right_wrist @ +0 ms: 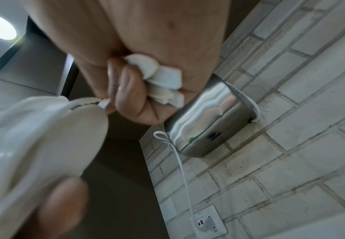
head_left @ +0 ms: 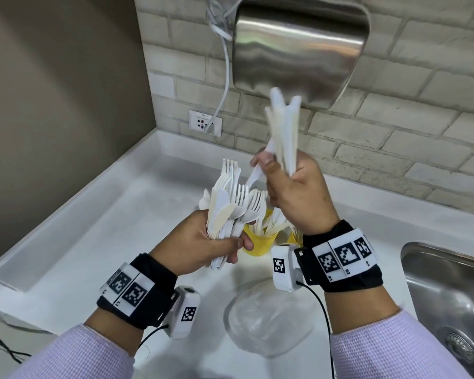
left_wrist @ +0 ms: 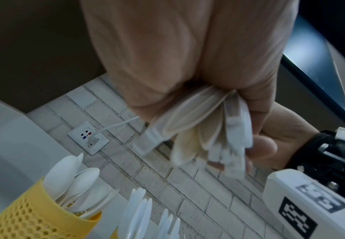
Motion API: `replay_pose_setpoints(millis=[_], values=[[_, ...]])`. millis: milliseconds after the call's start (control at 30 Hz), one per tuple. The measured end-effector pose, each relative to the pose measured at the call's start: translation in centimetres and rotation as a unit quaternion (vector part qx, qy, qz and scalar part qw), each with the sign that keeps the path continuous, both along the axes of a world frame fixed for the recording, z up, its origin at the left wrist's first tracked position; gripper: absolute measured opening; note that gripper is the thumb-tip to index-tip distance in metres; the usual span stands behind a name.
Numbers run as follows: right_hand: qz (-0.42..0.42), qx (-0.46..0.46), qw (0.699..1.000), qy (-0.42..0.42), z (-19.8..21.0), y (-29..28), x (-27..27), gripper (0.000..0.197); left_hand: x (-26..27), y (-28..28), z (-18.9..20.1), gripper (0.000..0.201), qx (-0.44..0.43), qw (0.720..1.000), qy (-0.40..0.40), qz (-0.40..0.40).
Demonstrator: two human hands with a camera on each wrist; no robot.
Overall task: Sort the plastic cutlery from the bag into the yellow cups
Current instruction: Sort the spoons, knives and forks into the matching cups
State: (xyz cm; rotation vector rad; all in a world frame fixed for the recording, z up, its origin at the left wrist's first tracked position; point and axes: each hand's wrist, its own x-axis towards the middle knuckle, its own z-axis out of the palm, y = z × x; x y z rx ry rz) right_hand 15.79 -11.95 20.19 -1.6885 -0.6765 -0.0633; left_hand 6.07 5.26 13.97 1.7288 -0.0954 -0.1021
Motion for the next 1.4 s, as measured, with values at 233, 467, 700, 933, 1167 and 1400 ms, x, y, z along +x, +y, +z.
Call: replay_pose_setpoints(millis=[233, 467, 700, 933, 1167, 1400], values=[[-0.195, 0.433, 0.873, 0.11, 0.6, -0.2, 0.3, 0.028, 0.4, -0.5, 0.1, 0.024, 0.065, 0.989, -0.045, 0.126], [-0.197, 0.386, 0.897, 0.084, -1.5, -0.5, -2.4, 0.035, 1.1, -0.4, -0.3, 0.021, 0.124, 0.958, -0.112, 0.232], [-0.007, 0.16, 0.986, 0.046, -3.8, 0.4, -4.9, 0.008, 1.1, -1.1, 0.0, 0.025, 0.13, 0.958, -0.113, 0.228], [0.007, 0.176, 0.983, 0.042, -3.9, 0.7, -4.2, 0.009, 1.0, -1.0, 0.0, 0.035, 0.127, 0.962, -0.11, 0.217], [0.008, 0.12, 0.993, 0.017, -4.1, 1.0, -4.5, 0.011, 1.1, -0.8, -0.3, 0.022, 0.156, 0.959, -0.101, 0.215], [-0.046, 0.127, 0.991, 0.002, -4.1, 1.4, -4.6, 0.018, 1.3, -0.7, -0.3, 0.017, 0.167, 0.956, -0.109, 0.217]])
